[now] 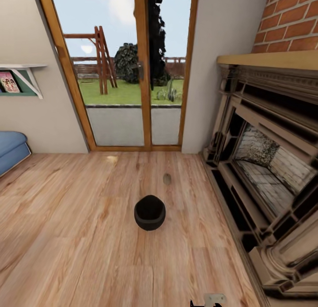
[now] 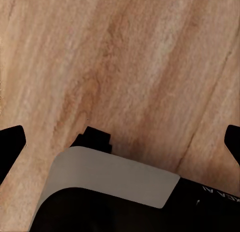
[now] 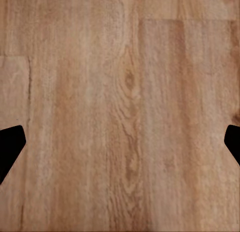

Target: Place each of the two pumpkins and all three candles from the living room inside a cabinet in the living room (use any cabinet), then make sure every cabinet is closed, and position the cauldron so it is next to a table in the living room.

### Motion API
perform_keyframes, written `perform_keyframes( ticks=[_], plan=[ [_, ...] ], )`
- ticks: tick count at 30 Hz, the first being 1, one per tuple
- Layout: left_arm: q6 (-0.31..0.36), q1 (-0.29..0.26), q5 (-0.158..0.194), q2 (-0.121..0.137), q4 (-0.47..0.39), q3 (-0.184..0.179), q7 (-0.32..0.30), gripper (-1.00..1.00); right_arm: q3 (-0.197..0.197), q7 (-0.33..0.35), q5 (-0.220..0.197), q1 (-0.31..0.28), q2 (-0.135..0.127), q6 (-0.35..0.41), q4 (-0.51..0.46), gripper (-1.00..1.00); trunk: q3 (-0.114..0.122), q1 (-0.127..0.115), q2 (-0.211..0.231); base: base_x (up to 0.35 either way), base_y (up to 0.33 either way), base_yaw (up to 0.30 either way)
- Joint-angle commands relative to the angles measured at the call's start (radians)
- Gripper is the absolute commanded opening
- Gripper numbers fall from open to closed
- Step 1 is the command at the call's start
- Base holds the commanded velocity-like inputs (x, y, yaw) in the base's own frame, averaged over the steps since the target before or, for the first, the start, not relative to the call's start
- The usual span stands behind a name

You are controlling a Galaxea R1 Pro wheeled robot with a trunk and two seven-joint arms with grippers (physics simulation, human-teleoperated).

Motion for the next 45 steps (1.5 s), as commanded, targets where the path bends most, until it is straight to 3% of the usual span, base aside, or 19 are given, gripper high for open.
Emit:
perform_keyframes(
  ticks=[1,45],
  plan=[
    [-0.003,-0.001,0.004,0.000,0.000,-0.008,0.006,1.00,0.008,-0.002,-0.006,-0.001,0.001,-0.006,0.004,1.00,-0.001,0.001,0.000,0.323,0.148,-0.002],
    [-0.004,-0.001,0.003,0.000,0.000,-0.012,0.006,1.00,0.008,-0.002,-0.006,-0.001,0.001,-0.005,0.004,1.00,-0.002,0.001,0.000,0.339,0.025,-0.014]
  ],
)
